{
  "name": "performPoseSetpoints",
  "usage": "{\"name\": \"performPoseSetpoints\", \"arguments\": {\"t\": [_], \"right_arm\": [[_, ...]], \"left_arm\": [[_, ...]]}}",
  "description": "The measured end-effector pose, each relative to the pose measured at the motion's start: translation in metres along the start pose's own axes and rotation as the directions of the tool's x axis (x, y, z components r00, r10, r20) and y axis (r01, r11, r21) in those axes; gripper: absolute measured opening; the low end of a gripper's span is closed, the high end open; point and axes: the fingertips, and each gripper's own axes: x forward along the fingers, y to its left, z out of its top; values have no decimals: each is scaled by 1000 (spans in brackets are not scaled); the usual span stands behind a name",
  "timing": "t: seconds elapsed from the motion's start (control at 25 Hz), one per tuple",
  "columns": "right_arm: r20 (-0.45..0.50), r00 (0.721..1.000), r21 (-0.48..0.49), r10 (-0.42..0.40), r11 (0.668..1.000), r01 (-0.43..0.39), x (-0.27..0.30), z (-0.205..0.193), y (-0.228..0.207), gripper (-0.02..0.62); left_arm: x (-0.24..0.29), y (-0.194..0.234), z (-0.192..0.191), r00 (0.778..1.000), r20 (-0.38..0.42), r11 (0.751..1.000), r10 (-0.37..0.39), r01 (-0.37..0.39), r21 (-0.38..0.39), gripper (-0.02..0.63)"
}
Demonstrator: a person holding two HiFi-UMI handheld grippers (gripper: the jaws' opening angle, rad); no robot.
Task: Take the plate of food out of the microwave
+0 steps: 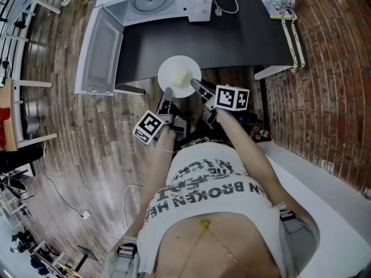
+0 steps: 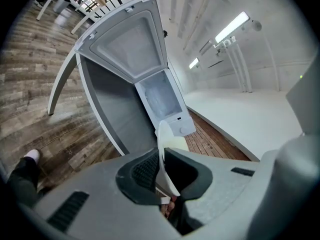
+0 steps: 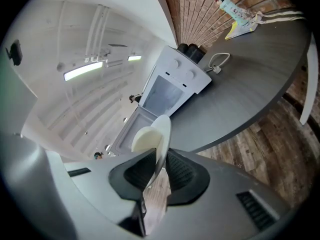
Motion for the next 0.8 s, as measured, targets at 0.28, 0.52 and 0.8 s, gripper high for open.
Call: {"name": "performPoseSetpoints", "arguments": {"t": [0.28, 0.52, 0.8], "right_arm": [[27, 1000, 13, -11, 1000, 10, 8, 1, 4, 58], [39, 999, 23, -28, 999, 27, 16, 0, 10, 58], [40, 999, 31, -33, 999, 32, 20, -4, 11, 58]], "left_arm": [[3, 1, 11, 1000, -31, 1000, -4, 4, 12, 31], [3, 4, 21, 998, -57, 1000, -9, 9, 11, 32], [0, 7, 25, 998, -60, 1000, -8, 8, 9, 31]]}}
